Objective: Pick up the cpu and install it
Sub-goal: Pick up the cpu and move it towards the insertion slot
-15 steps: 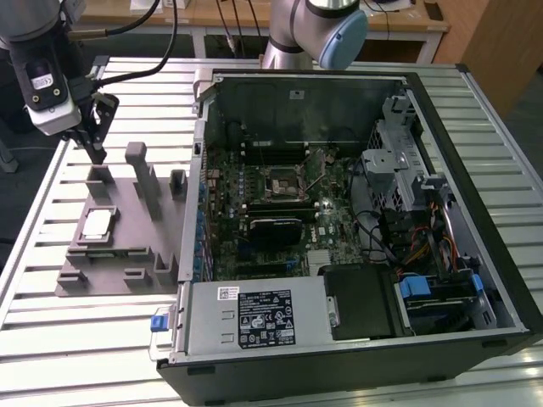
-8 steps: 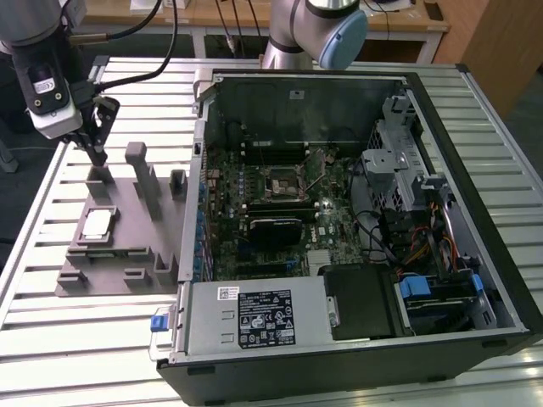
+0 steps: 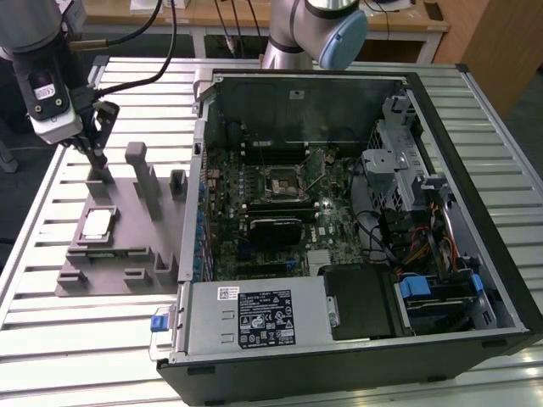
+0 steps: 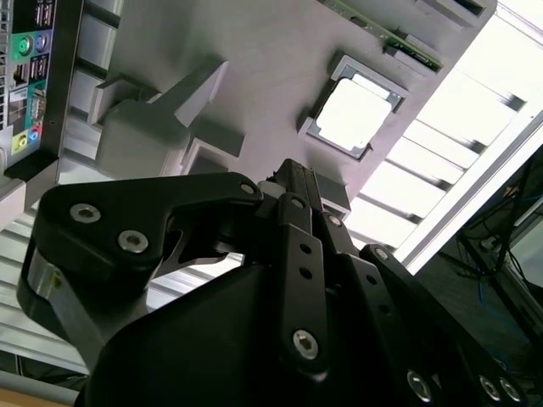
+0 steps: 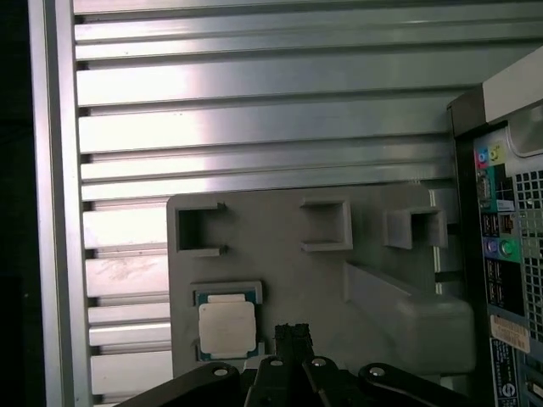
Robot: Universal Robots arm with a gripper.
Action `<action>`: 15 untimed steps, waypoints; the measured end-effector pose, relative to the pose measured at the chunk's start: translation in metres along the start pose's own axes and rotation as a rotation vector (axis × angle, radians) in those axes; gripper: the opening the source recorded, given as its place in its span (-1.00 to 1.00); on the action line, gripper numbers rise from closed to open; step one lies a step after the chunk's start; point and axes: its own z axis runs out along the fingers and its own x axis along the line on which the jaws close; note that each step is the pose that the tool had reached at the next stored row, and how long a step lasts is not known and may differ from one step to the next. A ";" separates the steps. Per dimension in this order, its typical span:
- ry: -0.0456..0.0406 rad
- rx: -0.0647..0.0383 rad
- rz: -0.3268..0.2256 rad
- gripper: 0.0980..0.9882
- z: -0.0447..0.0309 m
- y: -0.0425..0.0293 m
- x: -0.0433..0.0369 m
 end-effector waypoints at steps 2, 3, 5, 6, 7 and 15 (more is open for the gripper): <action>0.0000 0.000 0.000 -0.98 0.0013 -0.0001 0.0007; 0.0000 0.000 0.000 -0.98 0.0021 -0.0002 0.0010; -0.0001 0.000 0.000 -0.98 0.0037 -0.0003 0.0017; 0.0000 0.000 0.000 -0.98 0.0045 -0.0004 0.0021; 0.0000 0.000 0.000 -0.98 0.0054 -0.0004 0.0025; 0.0000 0.000 0.000 -0.98 0.0135 -0.0012 0.0062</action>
